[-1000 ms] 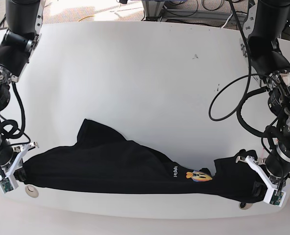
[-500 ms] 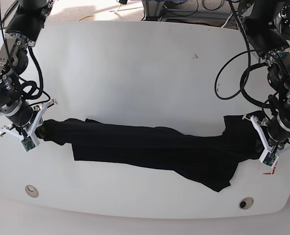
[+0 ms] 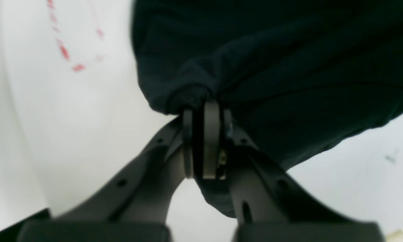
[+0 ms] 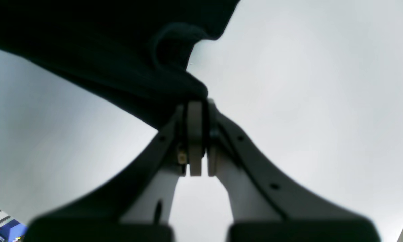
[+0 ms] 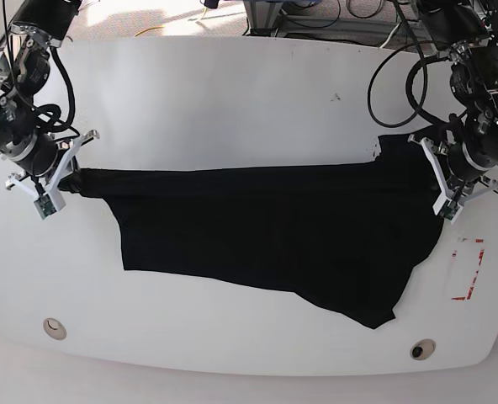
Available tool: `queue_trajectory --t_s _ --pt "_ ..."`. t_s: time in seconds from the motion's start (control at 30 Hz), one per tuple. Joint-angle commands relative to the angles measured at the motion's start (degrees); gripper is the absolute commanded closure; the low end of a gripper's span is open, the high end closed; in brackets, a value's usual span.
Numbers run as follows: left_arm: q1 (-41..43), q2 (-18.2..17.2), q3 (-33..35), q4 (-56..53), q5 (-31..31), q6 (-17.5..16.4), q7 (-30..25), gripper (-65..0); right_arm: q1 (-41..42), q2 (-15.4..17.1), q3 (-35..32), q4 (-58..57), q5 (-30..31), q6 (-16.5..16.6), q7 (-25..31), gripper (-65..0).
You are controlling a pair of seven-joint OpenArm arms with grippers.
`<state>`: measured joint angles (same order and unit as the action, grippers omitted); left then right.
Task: Layout the t-shirt on the table in an organized manner, then fold the t-shirt properly
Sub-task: 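Drag the held shirt with both grippers away and lay it flat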
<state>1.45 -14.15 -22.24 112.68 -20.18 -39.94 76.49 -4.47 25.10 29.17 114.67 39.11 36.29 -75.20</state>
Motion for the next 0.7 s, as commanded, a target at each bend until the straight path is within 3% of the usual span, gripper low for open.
queue_trajectory --t_s 0.0,0.47,0.67 --pt "2.0 -1.0 -0.5 1.0 1.2 -0.1 -0.1 0.0 -1.6 1.2 0.6 1.0 0.2 0.0 1.0 -0.3" --pt "12.9 -1.1 -1.7 1.0 1.2 -0.1 -0.2 0.0 -13.1 1.1 0.7 1.1 2.4 -0.1 1.0 -0.2" --pt "15.6 -2.3 -1.5 0.9 1.3 -0.1 -0.2 0.0 -15.7 -0.4 0.7 1.1 2.2 -0.1 1.1 -0.3"
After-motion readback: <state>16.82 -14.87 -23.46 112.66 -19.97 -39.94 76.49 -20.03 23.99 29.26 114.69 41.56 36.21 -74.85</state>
